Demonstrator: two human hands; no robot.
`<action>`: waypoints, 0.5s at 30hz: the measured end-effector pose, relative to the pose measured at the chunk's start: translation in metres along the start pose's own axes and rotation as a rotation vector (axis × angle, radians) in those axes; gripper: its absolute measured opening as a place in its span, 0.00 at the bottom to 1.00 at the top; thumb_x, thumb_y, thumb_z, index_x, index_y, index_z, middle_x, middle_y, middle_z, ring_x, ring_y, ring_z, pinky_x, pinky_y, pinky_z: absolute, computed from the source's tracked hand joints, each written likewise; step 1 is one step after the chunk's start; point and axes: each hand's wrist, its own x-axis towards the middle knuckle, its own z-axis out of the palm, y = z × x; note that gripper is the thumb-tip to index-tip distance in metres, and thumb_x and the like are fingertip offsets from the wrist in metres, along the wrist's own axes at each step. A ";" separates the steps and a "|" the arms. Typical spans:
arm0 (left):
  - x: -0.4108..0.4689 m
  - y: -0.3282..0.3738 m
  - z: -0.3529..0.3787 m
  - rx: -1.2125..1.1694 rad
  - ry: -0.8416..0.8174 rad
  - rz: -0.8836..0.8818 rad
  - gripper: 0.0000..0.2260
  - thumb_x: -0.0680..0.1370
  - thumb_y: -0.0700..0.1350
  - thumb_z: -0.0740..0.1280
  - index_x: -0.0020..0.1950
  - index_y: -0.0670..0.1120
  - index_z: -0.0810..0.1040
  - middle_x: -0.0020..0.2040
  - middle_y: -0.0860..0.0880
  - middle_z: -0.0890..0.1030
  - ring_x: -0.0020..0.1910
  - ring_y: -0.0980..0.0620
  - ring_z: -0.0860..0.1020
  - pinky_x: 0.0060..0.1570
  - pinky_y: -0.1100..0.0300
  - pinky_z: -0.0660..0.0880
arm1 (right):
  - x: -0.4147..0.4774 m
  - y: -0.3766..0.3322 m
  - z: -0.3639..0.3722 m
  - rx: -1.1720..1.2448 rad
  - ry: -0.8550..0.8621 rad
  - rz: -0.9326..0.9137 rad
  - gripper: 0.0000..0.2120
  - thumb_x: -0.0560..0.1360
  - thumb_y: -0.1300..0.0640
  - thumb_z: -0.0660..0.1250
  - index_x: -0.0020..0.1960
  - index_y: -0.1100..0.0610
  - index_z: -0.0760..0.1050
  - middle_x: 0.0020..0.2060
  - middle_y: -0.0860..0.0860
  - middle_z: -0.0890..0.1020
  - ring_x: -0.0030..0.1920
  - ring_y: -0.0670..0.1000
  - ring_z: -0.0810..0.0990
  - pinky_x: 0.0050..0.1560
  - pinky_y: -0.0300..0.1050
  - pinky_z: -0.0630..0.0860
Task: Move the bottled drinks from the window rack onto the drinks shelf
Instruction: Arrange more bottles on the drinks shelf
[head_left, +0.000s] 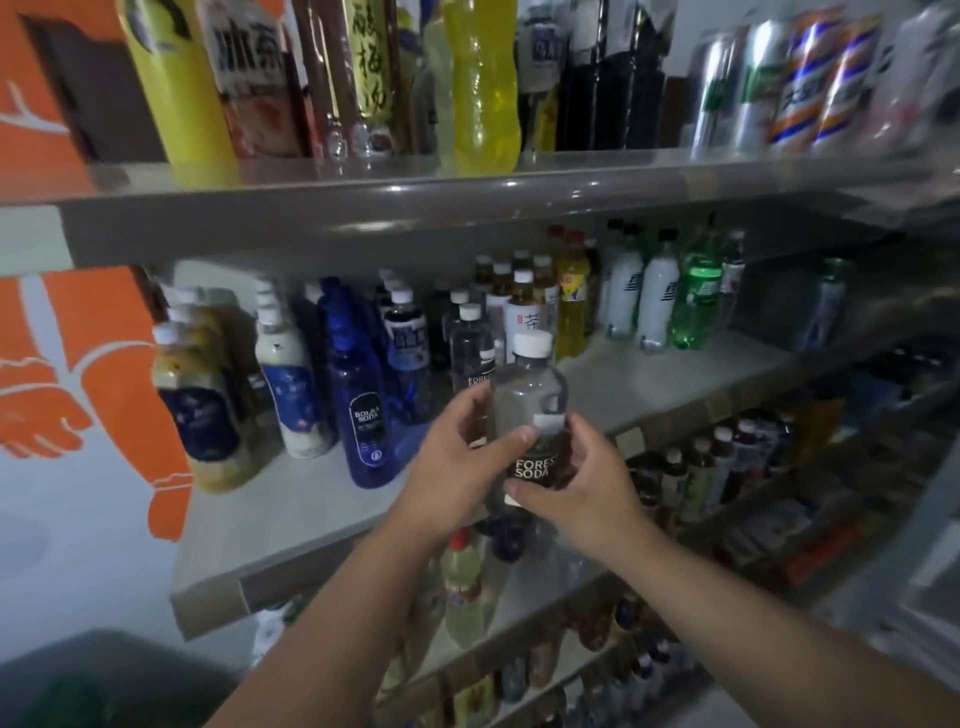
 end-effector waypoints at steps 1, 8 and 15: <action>0.004 -0.007 -0.002 0.032 0.020 -0.025 0.22 0.71 0.49 0.74 0.63 0.55 0.75 0.58 0.55 0.82 0.59 0.57 0.79 0.59 0.57 0.77 | 0.007 0.004 0.001 0.006 0.021 0.015 0.30 0.61 0.46 0.82 0.59 0.40 0.75 0.52 0.41 0.85 0.53 0.43 0.84 0.55 0.53 0.82; 0.036 -0.043 -0.003 0.139 0.314 -0.149 0.11 0.77 0.39 0.66 0.51 0.55 0.74 0.48 0.58 0.77 0.42 0.68 0.75 0.43 0.68 0.70 | 0.109 0.037 0.013 -0.068 -0.005 0.123 0.36 0.52 0.45 0.83 0.57 0.39 0.73 0.52 0.43 0.84 0.54 0.43 0.82 0.57 0.46 0.80; 0.054 -0.068 0.004 0.038 0.289 -0.150 0.16 0.72 0.24 0.58 0.46 0.42 0.76 0.39 0.53 0.79 0.34 0.64 0.75 0.36 0.72 0.70 | 0.156 0.094 0.027 -0.083 -0.099 0.180 0.39 0.50 0.45 0.86 0.58 0.37 0.73 0.53 0.41 0.84 0.56 0.44 0.82 0.61 0.52 0.78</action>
